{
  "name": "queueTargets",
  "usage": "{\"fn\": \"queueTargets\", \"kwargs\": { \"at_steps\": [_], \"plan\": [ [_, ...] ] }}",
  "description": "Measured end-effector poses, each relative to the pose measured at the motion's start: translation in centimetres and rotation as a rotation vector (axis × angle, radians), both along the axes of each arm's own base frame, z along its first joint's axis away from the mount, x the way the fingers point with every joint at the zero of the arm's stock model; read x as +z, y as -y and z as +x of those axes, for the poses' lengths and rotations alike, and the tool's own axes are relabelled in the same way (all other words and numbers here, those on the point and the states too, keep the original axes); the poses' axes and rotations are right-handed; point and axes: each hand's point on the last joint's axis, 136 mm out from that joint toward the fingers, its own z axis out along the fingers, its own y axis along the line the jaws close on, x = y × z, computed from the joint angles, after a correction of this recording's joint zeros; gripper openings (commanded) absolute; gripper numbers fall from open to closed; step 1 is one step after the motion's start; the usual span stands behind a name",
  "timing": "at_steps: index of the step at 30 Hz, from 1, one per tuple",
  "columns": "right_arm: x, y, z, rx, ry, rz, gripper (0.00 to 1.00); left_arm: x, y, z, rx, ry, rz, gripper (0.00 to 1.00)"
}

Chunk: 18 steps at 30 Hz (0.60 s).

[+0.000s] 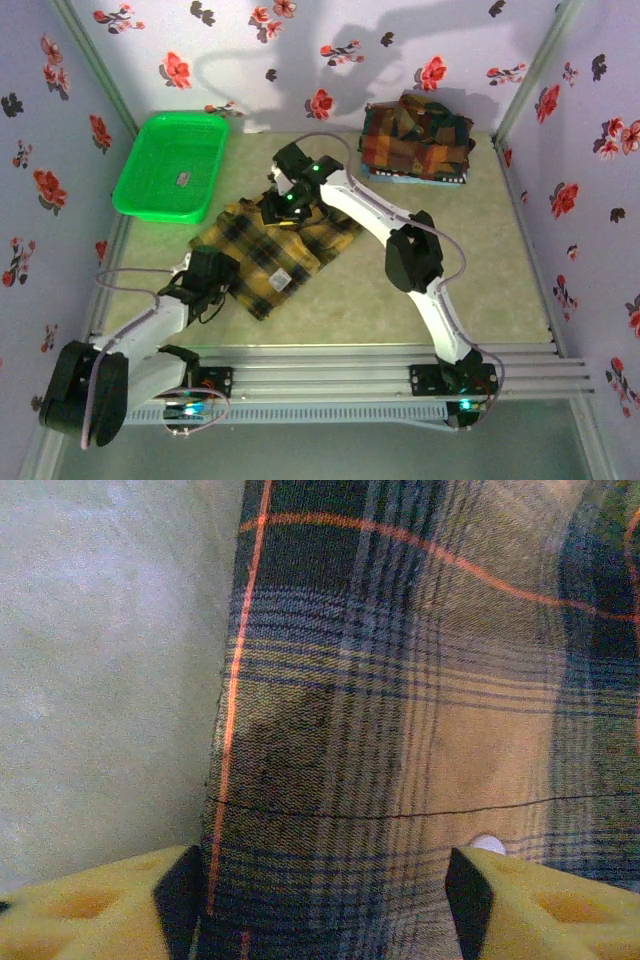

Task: Fold and stack the long sleeve shirts

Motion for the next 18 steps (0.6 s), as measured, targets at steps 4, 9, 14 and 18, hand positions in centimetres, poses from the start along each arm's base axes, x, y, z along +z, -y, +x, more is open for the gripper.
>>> {"fn": "queueTargets", "kwargs": {
  "at_steps": [4,9,14,18],
  "plan": [
    [0.2,0.0,0.4,-0.001,-0.010,0.018,0.41,-0.9,0.1,0.0,-0.031,-0.026,0.025,0.26],
    [-0.6,-0.6,0.3,0.004,-0.043,0.040,0.39,-0.1,0.2,0.4,-0.079,-0.038,0.068,0.09],
    [-1.5,-1.5,0.4,0.002,-0.080,0.070,0.37,2.6,0.3,0.8,-0.140,-0.020,0.122,0.06],
    [-1.3,-2.0,0.7,-0.011,-0.077,0.091,0.31,4.6,0.1,0.5,-0.181,-0.005,0.157,0.05]
  ]
}}
